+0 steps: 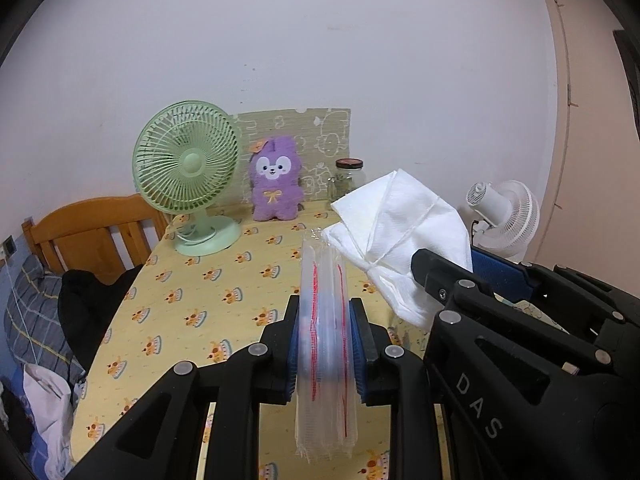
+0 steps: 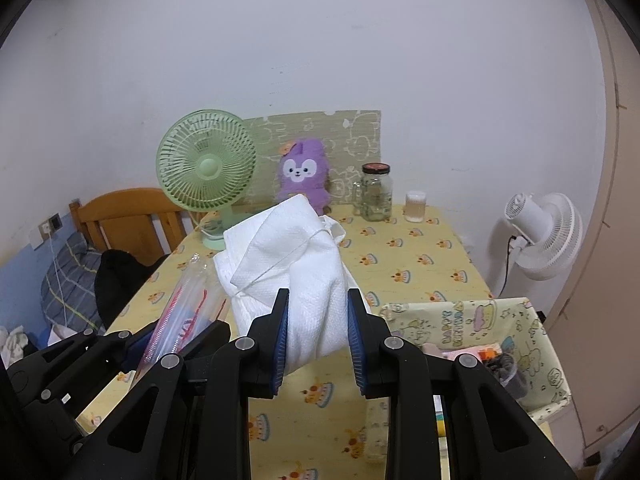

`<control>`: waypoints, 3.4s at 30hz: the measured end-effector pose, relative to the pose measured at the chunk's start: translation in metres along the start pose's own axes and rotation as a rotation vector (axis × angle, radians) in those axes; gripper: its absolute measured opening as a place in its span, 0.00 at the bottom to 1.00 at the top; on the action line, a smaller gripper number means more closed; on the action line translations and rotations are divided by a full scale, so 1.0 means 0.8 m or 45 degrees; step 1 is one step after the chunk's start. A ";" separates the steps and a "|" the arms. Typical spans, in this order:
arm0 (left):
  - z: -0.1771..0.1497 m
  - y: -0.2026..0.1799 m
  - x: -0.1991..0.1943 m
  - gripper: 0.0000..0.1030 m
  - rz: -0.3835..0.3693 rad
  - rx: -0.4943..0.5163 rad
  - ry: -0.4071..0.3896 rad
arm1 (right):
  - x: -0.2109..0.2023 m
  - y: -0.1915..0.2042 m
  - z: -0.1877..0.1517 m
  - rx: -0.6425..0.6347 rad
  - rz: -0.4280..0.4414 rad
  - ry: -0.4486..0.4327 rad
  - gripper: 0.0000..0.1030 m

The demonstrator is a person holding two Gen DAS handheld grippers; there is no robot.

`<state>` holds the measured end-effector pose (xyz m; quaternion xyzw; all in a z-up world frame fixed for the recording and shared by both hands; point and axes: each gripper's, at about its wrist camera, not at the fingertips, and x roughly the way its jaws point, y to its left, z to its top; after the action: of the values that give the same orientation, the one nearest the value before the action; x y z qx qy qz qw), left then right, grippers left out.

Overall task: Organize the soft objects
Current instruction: 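Lift and carry the towel with the right tool while the left tool carries the bag to the gift box, then lower the towel and straw bag into the gift box and open both tools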

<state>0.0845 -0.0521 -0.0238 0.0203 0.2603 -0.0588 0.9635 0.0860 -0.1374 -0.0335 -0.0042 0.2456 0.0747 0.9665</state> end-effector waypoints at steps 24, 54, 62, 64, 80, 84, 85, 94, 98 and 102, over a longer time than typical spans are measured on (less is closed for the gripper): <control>-0.004 -0.084 0.033 0.21 -0.099 0.046 0.035 | 0.005 -0.088 -0.018 0.044 -0.086 0.026 0.29; -0.006 -0.170 0.071 0.22 -0.201 0.130 0.085 | 0.007 -0.181 -0.039 0.118 -0.194 0.036 0.29; -0.012 -0.188 0.085 0.24 -0.212 0.157 0.123 | 0.015 -0.202 -0.050 0.165 -0.205 0.062 0.29; -0.016 -0.191 0.091 0.24 -0.213 0.163 0.141 | 0.020 -0.205 -0.054 0.172 -0.212 0.075 0.29; -0.029 -0.194 0.104 0.67 -0.116 0.250 0.217 | 0.049 -0.212 -0.078 0.246 -0.194 0.173 0.29; -0.024 -0.190 0.107 0.71 -0.092 0.263 0.217 | 0.052 -0.209 -0.073 0.242 -0.175 0.169 0.29; -0.023 -0.188 0.108 0.71 -0.090 0.265 0.221 | 0.053 -0.208 -0.072 0.245 -0.170 0.171 0.29; -0.027 -0.168 0.114 0.75 -0.077 0.253 0.258 | 0.065 -0.193 -0.074 0.261 -0.145 0.168 0.39; -0.028 -0.162 0.108 0.79 -0.105 0.237 0.253 | 0.065 -0.184 -0.074 0.258 -0.142 0.176 0.53; -0.030 -0.159 0.105 0.82 -0.105 0.244 0.252 | 0.061 -0.181 -0.077 0.288 -0.121 0.171 0.74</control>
<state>0.1285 -0.1854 -0.0882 0.1074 0.3479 -0.1205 0.9235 0.1204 -0.2760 -0.1151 0.0881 0.3163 0.0000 0.9446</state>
